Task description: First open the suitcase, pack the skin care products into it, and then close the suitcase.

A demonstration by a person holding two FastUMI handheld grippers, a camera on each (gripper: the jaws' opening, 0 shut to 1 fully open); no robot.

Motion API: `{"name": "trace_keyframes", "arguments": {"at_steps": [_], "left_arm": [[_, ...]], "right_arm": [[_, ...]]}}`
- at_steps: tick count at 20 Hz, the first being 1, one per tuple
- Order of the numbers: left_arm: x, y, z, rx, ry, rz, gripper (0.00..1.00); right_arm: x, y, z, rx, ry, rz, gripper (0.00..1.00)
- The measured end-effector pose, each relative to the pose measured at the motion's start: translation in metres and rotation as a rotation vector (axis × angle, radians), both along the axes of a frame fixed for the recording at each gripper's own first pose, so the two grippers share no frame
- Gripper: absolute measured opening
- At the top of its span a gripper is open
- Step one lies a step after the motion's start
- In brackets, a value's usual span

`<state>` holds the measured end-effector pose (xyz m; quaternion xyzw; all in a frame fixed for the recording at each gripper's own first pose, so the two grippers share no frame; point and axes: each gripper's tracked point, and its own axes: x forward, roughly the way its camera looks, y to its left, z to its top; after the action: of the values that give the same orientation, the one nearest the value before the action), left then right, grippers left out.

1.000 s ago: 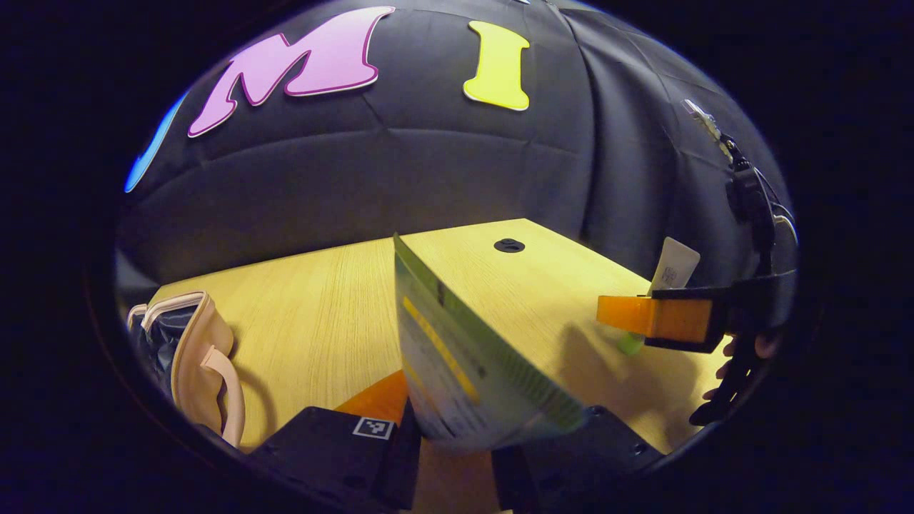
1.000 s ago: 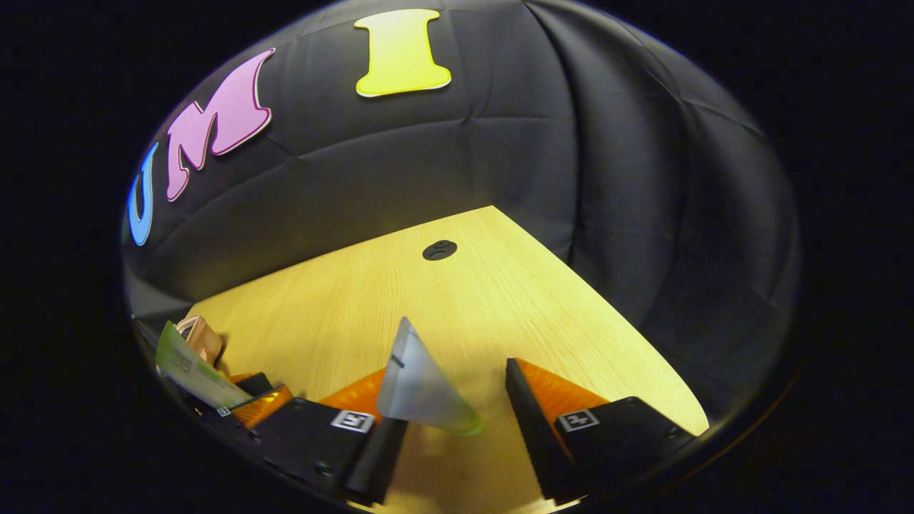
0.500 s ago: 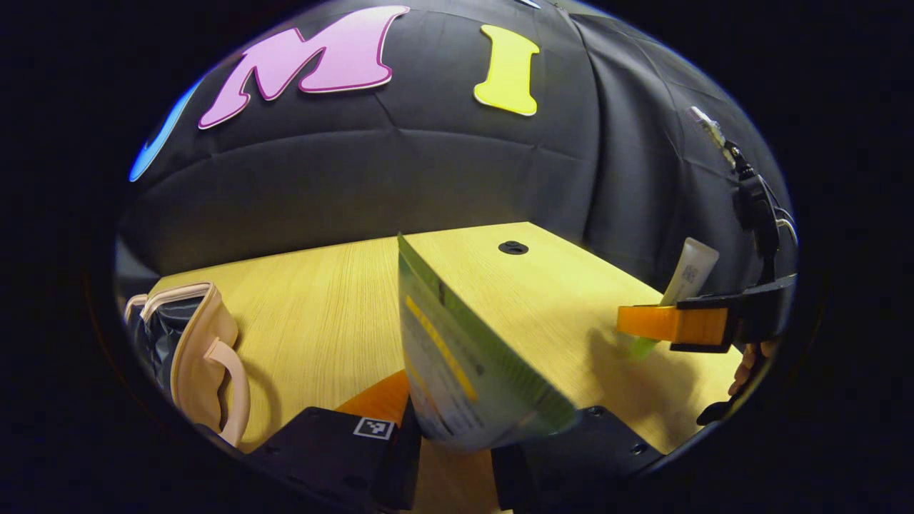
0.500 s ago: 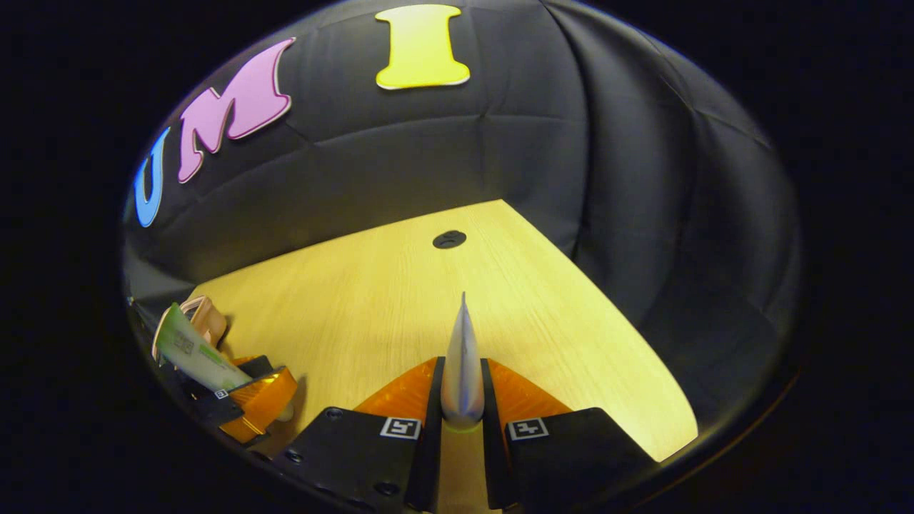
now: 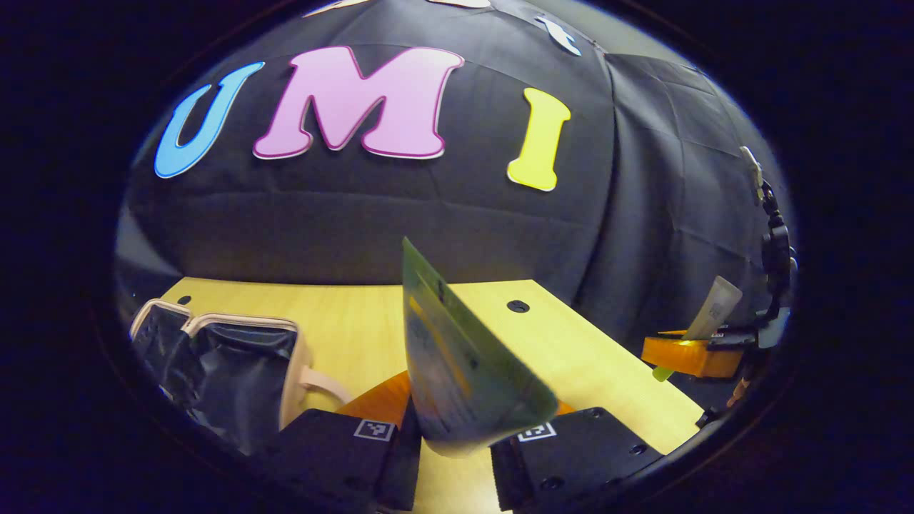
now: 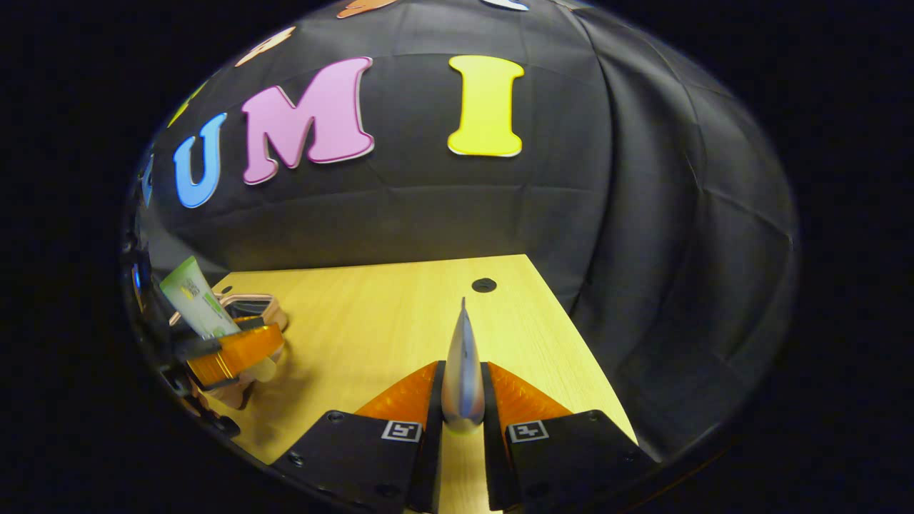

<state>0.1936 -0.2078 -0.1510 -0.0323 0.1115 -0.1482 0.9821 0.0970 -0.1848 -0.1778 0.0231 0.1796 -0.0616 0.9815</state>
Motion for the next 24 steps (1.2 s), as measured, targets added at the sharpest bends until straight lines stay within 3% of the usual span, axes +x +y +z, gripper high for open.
{"name": "trace_keyframes", "arguments": {"at_steps": [4, 8, 9, 11, 12, 15, 16, 17, 18, 19, 20, 21, 22, 23, 24], "left_arm": [[-0.010, 0.124, 0.009, 0.067, 0.028, 0.169, 0.49], [-0.005, 0.218, -0.055, 0.147, 0.291, 0.236, 0.49], [-0.001, 0.234, -0.074, 0.176, 0.342, 0.230, 0.50], [0.013, 0.246, -0.108, 0.207, 0.445, 0.190, 0.49], [0.019, 0.248, -0.119, 0.208, 0.484, 0.161, 0.46], [0.027, 0.259, -0.154, 0.197, 0.656, 0.079, 0.46], [0.032, 0.263, -0.161, 0.207, 0.686, 0.073, 0.46], [0.036, 0.268, -0.166, 0.221, 0.711, 0.074, 0.46], [0.039, 0.273, -0.167, 0.234, 0.730, 0.085, 0.46], [0.042, 0.275, -0.169, 0.241, 0.743, 0.094, 0.47], [0.044, 0.276, -0.169, 0.252, 0.754, 0.097, 0.47], [0.047, 0.279, -0.168, 0.262, 0.748, 0.104, 0.47], [0.048, 0.276, -0.165, 0.257, 0.742, 0.103, 0.48], [0.048, 0.273, -0.163, 0.247, 0.730, 0.110, 0.57], [0.046, 0.269, -0.156, 0.221, 0.710, 0.112, 0.62]], "right_arm": [[-0.024, 0.055, 0.029, 0.016, 0.001, 0.067, 0.29], [-0.035, 0.126, 0.047, 0.060, -0.002, 0.157, 0.29], [-0.035, 0.142, 0.050, 0.068, -0.003, 0.182, 0.20], [-0.040, 0.169, 0.052, 0.074, 0.001, 0.221, 0.20], [-0.041, 0.179, 0.054, 0.070, 0.001, 0.234, 0.29], [-0.048, 0.203, 0.051, 0.056, 0.014, 0.261, 0.29], [-0.049, 0.208, 0.048, 0.055, 0.027, 0.268, 0.20], [-0.049, 0.214, 0.045, 0.051, 0.037, 0.278, 0.20], [-0.049, 0.219, 0.044, 0.047, 0.042, 0.284, 0.29], [-0.048, 0.223, 0.043, 0.050, 0.049, 0.287, 0.29], [-0.047, 0.226, 0.041, 0.058, 0.056, 0.288, 0.20], [-0.046, 0.230, 0.041, 0.065, 0.063, 0.286, 0.29], [-0.044, 0.232, 0.040, 0.066, 0.069, 0.285, 0.20], [-0.041, 0.233, 0.040, 0.065, 0.073, 0.283, 0.29], [-0.037, 0.236, 0.040, 0.067, 0.079, 0.282, 0.29]]}}
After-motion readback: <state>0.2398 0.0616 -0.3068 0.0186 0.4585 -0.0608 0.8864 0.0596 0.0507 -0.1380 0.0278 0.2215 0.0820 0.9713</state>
